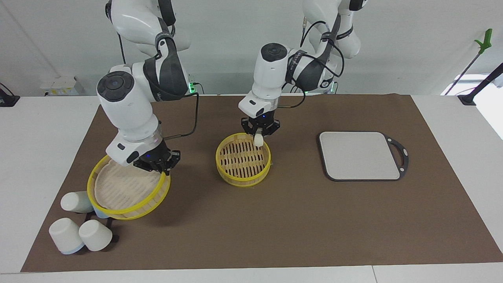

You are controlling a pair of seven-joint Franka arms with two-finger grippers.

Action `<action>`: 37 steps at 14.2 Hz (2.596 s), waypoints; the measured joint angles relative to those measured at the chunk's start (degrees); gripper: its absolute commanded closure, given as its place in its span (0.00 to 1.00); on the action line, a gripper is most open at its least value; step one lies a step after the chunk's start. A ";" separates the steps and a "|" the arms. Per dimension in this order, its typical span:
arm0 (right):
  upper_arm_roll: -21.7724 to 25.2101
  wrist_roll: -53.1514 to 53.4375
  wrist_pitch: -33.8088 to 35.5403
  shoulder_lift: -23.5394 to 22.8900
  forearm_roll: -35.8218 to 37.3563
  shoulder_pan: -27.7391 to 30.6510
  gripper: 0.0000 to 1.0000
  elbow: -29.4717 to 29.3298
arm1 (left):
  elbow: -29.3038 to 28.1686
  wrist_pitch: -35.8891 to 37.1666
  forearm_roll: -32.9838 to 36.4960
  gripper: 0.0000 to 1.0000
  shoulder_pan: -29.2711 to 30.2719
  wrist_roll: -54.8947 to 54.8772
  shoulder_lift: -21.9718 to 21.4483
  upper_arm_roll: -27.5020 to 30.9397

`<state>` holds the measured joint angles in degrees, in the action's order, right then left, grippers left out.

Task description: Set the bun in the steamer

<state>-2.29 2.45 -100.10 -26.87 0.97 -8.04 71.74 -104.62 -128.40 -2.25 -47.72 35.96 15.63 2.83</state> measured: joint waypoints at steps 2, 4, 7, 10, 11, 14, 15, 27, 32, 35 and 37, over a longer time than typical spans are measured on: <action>0.13 0.00 0.00 0.00 0.00 0.49 1.00 0.18 | -0.51 -3.61 0.00 0.73 -1.94 2.29 3.14 0.04; 0.12 0.00 0.00 0.00 0.00 0.99 1.00 0.28 | -0.50 -5.67 0.00 0.67 -3.17 3.31 5.49 0.05; 0.12 0.00 0.08 0.00 -0.66 1.51 1.00 0.55 | -0.51 -7.26 0.00 0.56 -3.27 3.46 6.74 0.26; 0.12 0.00 0.09 0.02 -1.18 1.55 1.00 0.94 | -0.51 -7.80 0.00 0.34 -3.27 3.65 7.23 0.46; 0.12 0.00 0.09 0.08 -1.23 1.56 1.00 1.18 | -0.49 -7.80 0.00 0.17 -3.27 3.74 7.22 0.53; 0.12 0.00 0.09 0.26 -1.28 1.63 1.00 1.69 | -0.37 -7.63 0.00 0.00 -3.13 3.78 7.18 1.16; 0.13 0.00 0.09 0.28 -1.28 1.69 1.00 1.74 | -0.15 -7.17 0.00 0.00 -2.87 3.78 6.98 1.40; -0.09 29.41 -3.67 0.52 -1.51 -14.67 1.00 1.83 | 1.57 20.29 0.00 0.00 19.65 -11.75 -13.19 2.62; 0.18 45.24 -6.70 -3.12 0.72 -25.03 1.00 1.61 | 2.41 26.94 0.01 0.00 31.14 -25.33 -16.41 2.74; 0.19 47.93 -8.43 -4.14 0.72 -27.27 1.00 1.60 | 5.07 32.62 0.07 0.00 34.07 -29.73 -17.19 2.71; 0.20 48.51 -8.99 -4.27 0.72 -27.94 1.00 1.65 | 6.77 35.96 0.76 0.00 34.52 -30.35 -17.59 2.64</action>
<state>-2.09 50.96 -109.09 -31.14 1.69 -35.99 73.39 -97.84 -92.45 -1.49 -13.19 5.61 -1.96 5.47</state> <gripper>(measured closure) 0.903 0.000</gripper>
